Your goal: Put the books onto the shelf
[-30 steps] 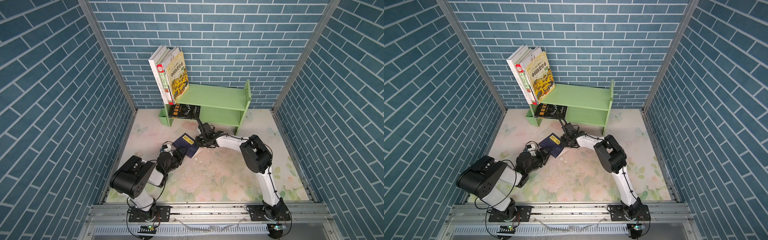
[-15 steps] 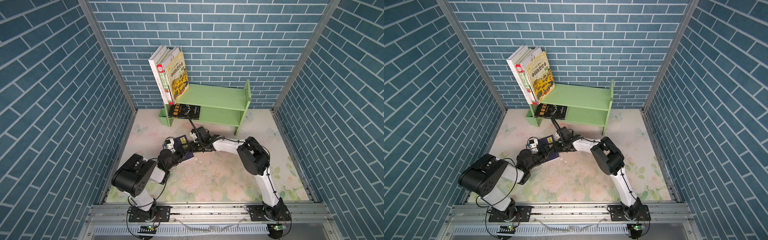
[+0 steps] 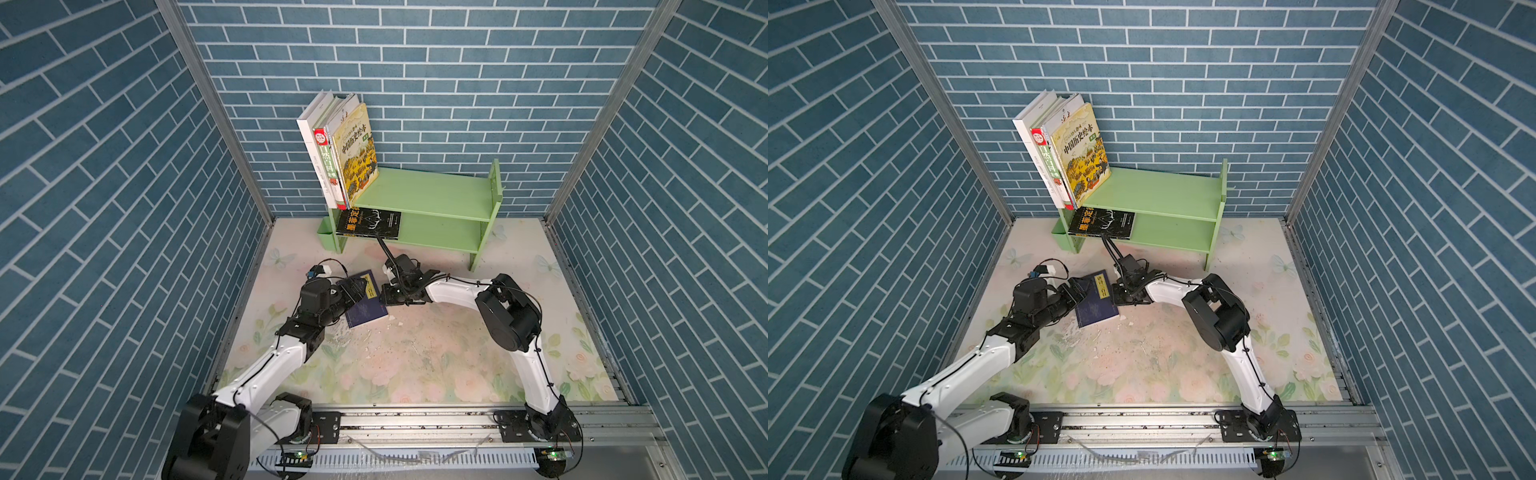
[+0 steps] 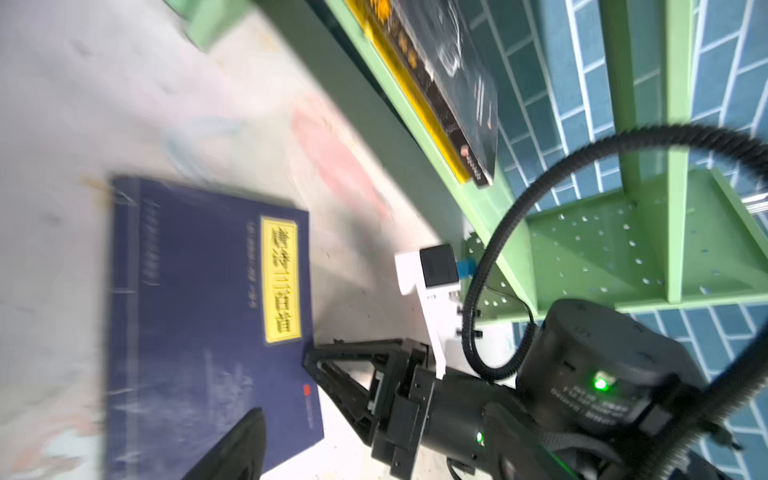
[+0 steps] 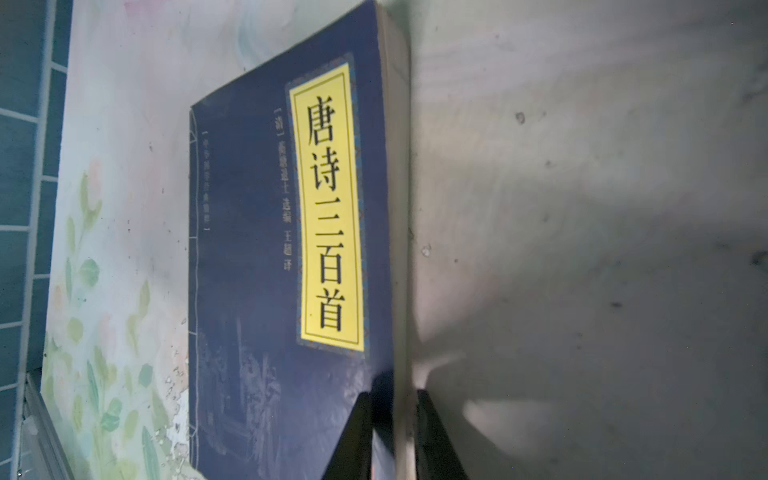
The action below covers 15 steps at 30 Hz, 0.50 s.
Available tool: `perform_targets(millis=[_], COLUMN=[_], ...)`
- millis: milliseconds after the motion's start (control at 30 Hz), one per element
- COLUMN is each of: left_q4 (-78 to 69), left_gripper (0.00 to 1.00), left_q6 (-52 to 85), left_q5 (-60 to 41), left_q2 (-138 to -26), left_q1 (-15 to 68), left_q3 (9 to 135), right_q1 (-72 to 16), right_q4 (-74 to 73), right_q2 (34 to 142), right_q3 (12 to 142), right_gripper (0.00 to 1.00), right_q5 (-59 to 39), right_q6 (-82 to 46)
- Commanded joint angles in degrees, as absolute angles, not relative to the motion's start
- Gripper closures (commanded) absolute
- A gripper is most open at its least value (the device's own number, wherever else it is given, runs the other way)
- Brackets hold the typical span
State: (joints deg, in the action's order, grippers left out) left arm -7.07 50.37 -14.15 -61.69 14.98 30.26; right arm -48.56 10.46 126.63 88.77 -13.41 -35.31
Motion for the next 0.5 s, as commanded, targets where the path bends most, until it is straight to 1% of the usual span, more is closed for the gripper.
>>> perform_targets(millis=[0,33,200,300,467], left_q4=[8.53,7.27,1.65,1.93,4.65], left_gripper=[0.17,0.17,0.18,0.18,0.16], left_q6=[43.7,44.13,45.26,45.24,44.85], left_q5=[-16.97,-18.41,-22.19,-22.02,-20.04], left_q2=[-65.7,-67.36,-73.4,-74.61,-75.58], left_q1=[11.19,10.58,9.67,9.36,9.32], left_q3=[28.63,28.09,28.06,29.43,30.6], right_q1=[-48.6,-48.7,-49.76,-50.09,-50.65], right_q4=[19.55,20.08,22.05,23.06,24.55], right_q2=[130.04,130.78,131.98,132.45,134.46], right_q3=[90.04,90.78,91.87,91.84,92.36], right_gripper=[0.84,0.87,0.9,0.94,0.95], right_q5=[-7.77,-7.44,-3.76,-2.24,-1.54], right_q6=[-35.86,-35.72,-34.81,-34.54,-34.06])
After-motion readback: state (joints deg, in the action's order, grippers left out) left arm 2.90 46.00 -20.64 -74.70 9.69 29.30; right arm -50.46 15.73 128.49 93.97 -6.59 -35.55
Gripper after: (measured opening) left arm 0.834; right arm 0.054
